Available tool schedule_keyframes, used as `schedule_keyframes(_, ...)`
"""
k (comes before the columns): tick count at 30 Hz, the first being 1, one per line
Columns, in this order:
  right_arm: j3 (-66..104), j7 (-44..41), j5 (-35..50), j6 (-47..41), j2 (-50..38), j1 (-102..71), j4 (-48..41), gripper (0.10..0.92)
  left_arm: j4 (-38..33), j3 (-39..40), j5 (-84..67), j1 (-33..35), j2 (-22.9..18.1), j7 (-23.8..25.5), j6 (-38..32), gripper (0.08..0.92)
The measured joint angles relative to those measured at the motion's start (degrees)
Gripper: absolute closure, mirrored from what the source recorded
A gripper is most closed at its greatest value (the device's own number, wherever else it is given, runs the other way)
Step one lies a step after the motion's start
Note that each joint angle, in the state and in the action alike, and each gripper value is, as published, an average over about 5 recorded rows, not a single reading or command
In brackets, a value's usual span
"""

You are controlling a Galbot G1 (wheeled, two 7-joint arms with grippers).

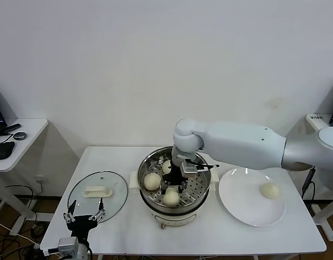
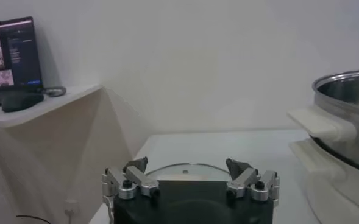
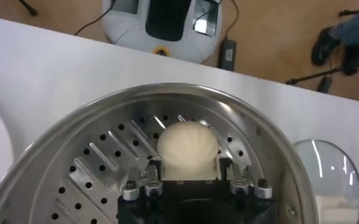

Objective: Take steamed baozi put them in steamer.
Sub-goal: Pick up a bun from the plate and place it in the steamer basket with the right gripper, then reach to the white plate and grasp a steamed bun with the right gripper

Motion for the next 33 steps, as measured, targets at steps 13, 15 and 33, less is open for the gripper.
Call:
schedule_keyframes(13,0.45,-0.39,4.18,-3.76,-2.07,3.12,1.97,0.203,0.27,0.45,0.0,-0.17,-0.18,-0.02,-0.06,0.177)
schedule_keyframes(15,1.03,-0.29,5.87,-5.06,-3.36,4.14,2.31,0.203,0.2,0.62,0.11,-0.14,-0.19,0.0,-0.05,0.177)
schedule_keyframes(33,9.04,-3.09,17.62,-52.56,-22.4,8.31,2.82,0.203,-0.37,1.45,0.26,0.24,1.13,0.45,0.17,0.177)
